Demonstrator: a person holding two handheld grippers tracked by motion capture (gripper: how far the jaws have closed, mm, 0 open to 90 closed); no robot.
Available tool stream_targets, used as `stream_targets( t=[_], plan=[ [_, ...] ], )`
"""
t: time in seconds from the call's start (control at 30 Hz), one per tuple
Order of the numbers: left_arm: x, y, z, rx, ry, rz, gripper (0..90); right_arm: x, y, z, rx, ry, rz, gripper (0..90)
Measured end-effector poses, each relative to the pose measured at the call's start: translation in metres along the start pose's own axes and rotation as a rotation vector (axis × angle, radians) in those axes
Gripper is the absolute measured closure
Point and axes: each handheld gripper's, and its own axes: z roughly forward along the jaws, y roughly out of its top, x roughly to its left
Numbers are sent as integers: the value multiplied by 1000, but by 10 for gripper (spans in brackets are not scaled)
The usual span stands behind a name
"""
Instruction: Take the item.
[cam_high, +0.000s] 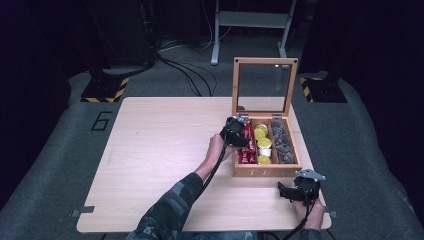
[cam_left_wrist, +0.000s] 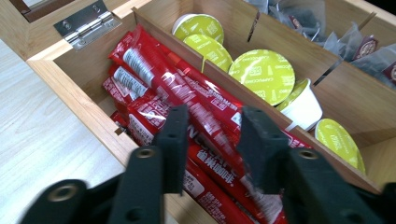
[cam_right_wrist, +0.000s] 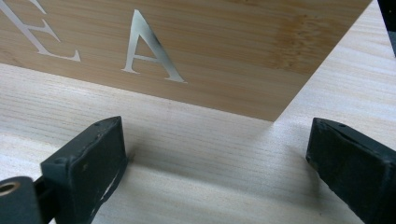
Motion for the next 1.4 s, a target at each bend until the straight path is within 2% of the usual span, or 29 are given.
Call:
stream_targets(
  t=[0.2, 0.33, 0.57, 0.7, 0.97, 1.3, 1.33, 1.4],
  plan=[
    [-1, -1, 1, 12, 6, -14, 725, 1, 0, 0, 1, -1, 4, 43],
    [-5, -1, 2, 20, 24, -20, 786, 0, 0, 0, 1, 0, 4, 43],
    [-11, -2, 0, 4, 39, -32, 865, 0, 0, 0, 0, 0, 3, 45],
    [-13, -2, -1, -11, 47, -30, 873, 0, 0, 0, 0, 1, 2, 46],
    [-11, -3, -7, -56, 30, -60, 879, 0, 0, 0, 0, -1, 2, 47],
    [-5, -5, -19, -79, 15, -68, 879, 0, 0, -1, 2, 2, -6, 47],
    [-5, -6, -20, -92, 15, -79, 879, 0, 0, -1, 2, 1, -4, 47],
    [-4, -6, -23, -91, 13, -69, 879, 0, 0, -1, 1, 0, -2, 47]
  ],
)
